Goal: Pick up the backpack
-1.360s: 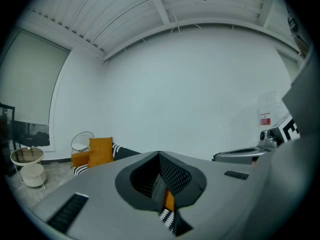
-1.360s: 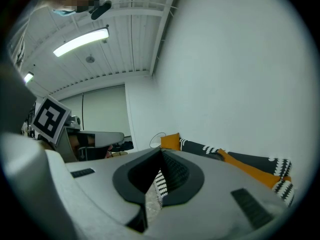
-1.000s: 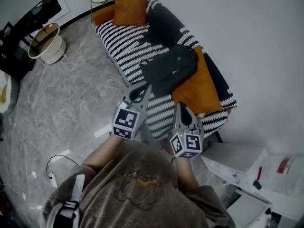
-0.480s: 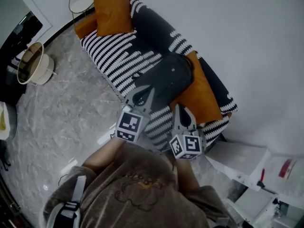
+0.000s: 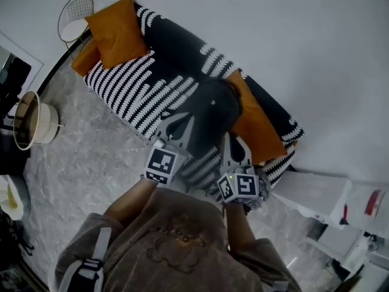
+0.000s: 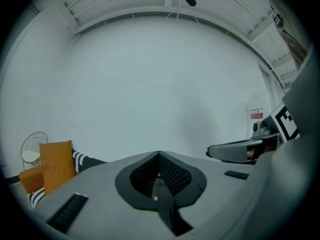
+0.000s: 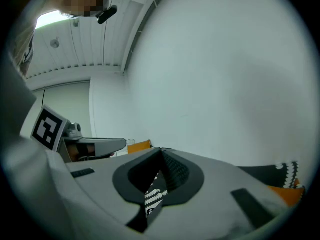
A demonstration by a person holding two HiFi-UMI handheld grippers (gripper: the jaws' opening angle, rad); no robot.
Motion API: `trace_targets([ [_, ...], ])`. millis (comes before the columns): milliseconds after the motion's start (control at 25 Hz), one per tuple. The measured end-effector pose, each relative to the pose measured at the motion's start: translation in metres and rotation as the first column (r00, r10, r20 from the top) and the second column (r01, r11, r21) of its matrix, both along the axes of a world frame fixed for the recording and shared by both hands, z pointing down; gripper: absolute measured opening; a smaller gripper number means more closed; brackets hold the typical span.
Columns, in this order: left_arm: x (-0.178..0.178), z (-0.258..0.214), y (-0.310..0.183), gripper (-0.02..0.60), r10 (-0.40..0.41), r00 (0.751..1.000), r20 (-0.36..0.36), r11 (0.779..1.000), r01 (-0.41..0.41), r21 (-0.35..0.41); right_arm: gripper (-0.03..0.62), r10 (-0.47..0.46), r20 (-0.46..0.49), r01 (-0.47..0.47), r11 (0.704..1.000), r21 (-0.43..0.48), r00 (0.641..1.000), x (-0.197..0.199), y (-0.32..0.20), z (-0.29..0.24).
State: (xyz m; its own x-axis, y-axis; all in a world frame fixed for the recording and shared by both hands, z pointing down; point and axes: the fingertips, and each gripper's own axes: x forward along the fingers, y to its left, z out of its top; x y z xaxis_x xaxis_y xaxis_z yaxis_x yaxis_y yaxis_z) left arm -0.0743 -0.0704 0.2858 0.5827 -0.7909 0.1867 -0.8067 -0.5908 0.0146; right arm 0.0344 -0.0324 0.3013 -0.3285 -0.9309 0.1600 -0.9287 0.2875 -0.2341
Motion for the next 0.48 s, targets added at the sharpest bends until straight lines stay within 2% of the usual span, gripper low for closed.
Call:
trace_targets([
  [240,0.004,0.000,-0.032,0.002,0.022,1.000,0.010,1.000,-0.022,0.015,0.006,0.072,0.002,-0.072,0.997,0.006,0.997,0.014,-0.027,0.000],
  [400,0.006,0.009,-0.046,0.003,0.022,1.000,0.009,1.000,-0.022,-0.012,0.008,0.089,0.003,-0.089,0.996,0.007,0.996,0.016,-0.037,0.000],
  [480,0.007,0.013,-0.052,0.071,0.027,1.000,0.000,0.999,-0.027,-0.027,0.008,0.090,0.004,-0.090,0.996,0.008,0.996,0.014,-0.044,0.002],
])
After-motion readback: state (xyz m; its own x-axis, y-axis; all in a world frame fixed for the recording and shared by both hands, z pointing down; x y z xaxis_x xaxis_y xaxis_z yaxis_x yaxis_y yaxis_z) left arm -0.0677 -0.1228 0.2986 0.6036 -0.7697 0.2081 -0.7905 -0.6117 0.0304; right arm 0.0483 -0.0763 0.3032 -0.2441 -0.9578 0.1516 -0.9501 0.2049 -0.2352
